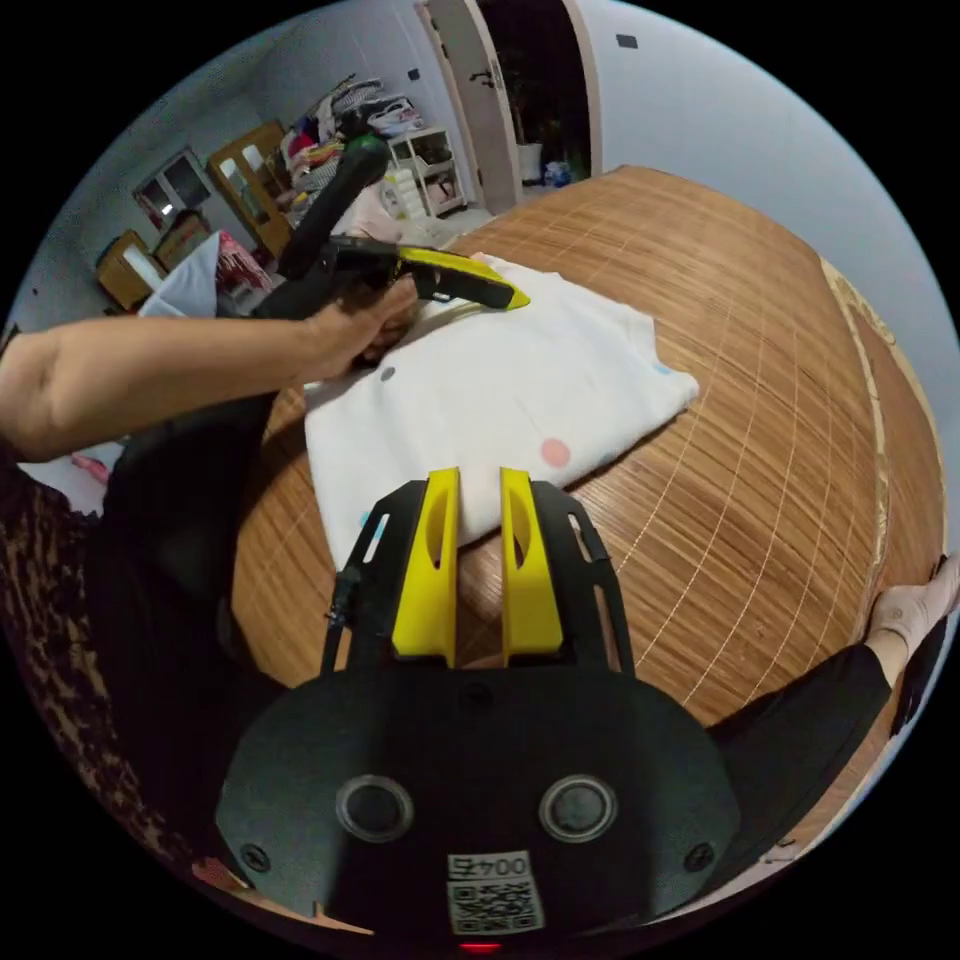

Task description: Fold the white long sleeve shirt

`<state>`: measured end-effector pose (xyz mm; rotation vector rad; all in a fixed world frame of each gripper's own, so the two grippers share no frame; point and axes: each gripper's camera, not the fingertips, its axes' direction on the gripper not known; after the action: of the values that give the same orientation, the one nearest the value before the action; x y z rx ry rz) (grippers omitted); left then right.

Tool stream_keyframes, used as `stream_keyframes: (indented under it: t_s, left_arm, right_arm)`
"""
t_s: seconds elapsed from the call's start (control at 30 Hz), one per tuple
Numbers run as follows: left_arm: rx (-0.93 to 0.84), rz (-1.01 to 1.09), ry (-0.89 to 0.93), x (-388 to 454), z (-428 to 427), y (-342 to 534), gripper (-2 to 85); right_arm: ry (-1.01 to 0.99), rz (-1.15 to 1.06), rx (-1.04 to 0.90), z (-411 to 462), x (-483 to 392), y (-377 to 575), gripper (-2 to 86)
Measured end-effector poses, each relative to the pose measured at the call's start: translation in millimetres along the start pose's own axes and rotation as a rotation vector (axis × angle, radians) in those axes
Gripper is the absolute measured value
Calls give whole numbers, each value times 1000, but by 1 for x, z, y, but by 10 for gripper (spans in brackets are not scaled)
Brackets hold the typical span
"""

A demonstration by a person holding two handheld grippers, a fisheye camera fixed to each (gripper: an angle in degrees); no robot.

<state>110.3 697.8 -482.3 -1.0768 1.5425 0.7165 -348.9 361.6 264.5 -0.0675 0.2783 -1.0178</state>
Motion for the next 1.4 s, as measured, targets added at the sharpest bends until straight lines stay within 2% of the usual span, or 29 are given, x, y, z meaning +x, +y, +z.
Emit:
stream_keyframes:
  t_s: [0.1,0.13,0.33,0.43,0.53,0.63,0.83,1.03,1.13,1.23,1.3,1.4]
  left_arm:
    - [-3,-6,-2,-7,-2,3,135]
    - [-3,-11,-2,-10,-4,4,134]
    - [-2,-38,27,-35,-11,11,130]
    - [-10,-53,61,-53,-15,13,134]
    - [-22,-72,151,-76,-21,14,150]
    - [3,-160,353,-114,-38,19,180]
    - [183,-374,654,-177,-117,90,220]
    - [152,-574,880,-181,-141,193,227]
    - [100,-644,908,-171,-135,229,234]
    - [28,-674,844,-163,-130,250,241]
    - [15,-676,812,-164,-131,256,243]
    - [6,-674,812,-169,-135,261,245]
  right_arm:
    - [39,-14,-16,0,-5,-2,77]
    - [9,42,-16,-7,0,-1,80]
    - [-399,495,168,-29,34,73,98]
    - [-419,597,199,-38,46,87,112]
    - [-558,685,240,-35,56,103,123]
    - [-651,756,229,-24,64,115,130]
    - [-684,749,120,-15,69,111,133]
    - [-690,732,71,-16,69,109,116]
    - [-727,735,42,-16,69,110,93]
    - [-726,696,-11,-20,63,106,59]
    - [-688,674,14,-33,59,106,43]
    - [-737,720,100,-50,56,119,32]
